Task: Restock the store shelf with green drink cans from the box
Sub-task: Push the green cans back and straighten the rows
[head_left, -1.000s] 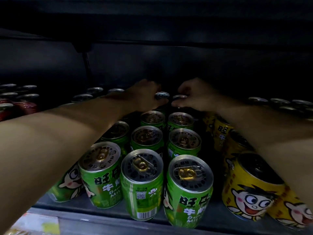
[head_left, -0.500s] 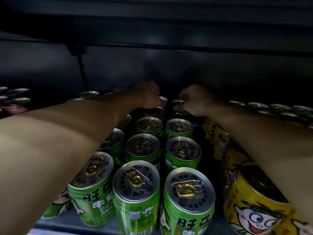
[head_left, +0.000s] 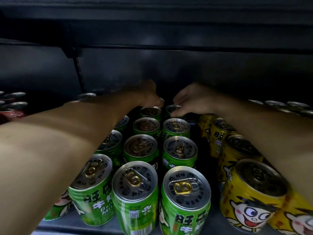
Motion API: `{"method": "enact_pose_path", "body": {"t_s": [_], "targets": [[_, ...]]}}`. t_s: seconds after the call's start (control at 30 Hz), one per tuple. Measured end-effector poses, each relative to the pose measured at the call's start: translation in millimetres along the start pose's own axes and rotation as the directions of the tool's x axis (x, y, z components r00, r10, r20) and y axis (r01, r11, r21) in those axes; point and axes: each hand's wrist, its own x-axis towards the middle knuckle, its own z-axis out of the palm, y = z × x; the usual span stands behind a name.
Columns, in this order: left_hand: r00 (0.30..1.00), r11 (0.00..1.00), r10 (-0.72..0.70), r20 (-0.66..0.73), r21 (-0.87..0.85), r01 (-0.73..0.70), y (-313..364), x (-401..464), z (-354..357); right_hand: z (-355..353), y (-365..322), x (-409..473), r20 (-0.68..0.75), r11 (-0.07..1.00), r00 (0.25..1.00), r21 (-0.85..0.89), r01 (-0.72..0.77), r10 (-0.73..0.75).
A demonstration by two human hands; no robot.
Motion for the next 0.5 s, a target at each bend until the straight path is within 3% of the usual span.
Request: {"method": "enact_pose_path", "body": {"t_s": [0.3,0.5], "targets": [[1.000,0.999,-0.003,-0.014,-0.033,0.003,0,-5,3,-2,-2,-15,0.035,0.996,0.999,0.089,-0.019,0.016],[0.999,0.999,0.031,-0.007,-0.040,-0.031,-3,-16,4,-1,-7,-18,0.024,0.998,1.000,0.060,-0.020,0.018]]}}
